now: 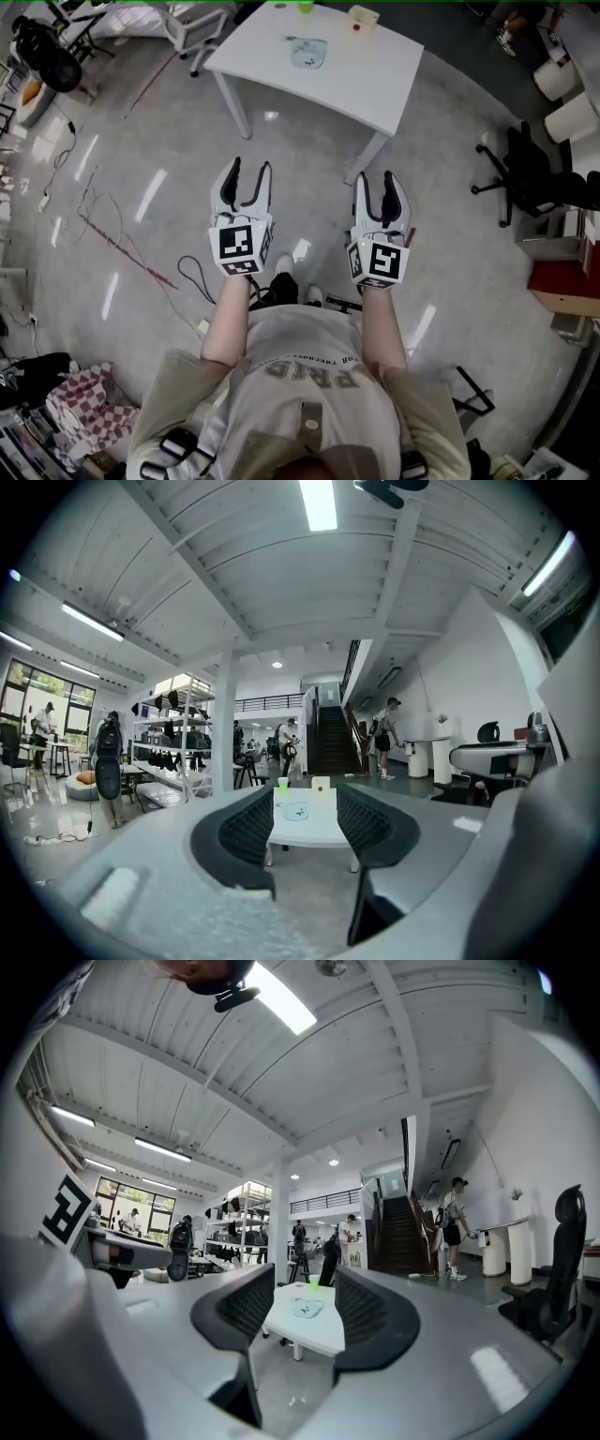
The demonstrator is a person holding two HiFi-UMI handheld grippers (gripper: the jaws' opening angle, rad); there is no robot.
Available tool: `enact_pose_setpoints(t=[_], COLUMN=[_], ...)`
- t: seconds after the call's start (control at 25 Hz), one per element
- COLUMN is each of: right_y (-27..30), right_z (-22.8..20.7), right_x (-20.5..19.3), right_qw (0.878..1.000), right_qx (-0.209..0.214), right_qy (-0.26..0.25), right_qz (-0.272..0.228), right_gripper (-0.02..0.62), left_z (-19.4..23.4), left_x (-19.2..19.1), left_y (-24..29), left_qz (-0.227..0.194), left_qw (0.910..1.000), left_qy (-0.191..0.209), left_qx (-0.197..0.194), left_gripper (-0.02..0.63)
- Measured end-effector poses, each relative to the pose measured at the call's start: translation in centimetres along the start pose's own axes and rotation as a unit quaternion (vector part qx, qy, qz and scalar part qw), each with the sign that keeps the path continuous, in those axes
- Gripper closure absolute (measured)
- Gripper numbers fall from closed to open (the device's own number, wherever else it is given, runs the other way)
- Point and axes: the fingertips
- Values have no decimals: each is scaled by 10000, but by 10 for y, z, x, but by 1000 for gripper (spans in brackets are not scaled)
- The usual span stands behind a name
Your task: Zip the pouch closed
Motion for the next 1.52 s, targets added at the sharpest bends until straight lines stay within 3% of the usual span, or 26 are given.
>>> enact_pose_setpoints(t=[0.44, 0.96, 1.52], right_y=[78, 161, 311], right_z=[-5, -41, -105], right_x=[-12, -39, -33], right_qw=[9988, 9966, 9985], right_qx=[-488, -740, -482], right_qy=[37, 221, 195], right_qz=[88, 287, 195], right_gripper=[417, 417, 417], left_z=[51, 91, 105], left_x=[-1, -27, -9], left_y=[87, 166, 316], left_qz=[35, 350, 294], left_qw=[9998, 9994, 9992], left_qy=[-15, -85, -147], left_qx=[-208, 10, 241], left_gripper=[388, 388, 388])
Point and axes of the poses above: the fingertips, and each gripper's own axes: y forward along the fingers, z to its left, x out of its top, and after that the axes turned 3 degrees about x, right-handed
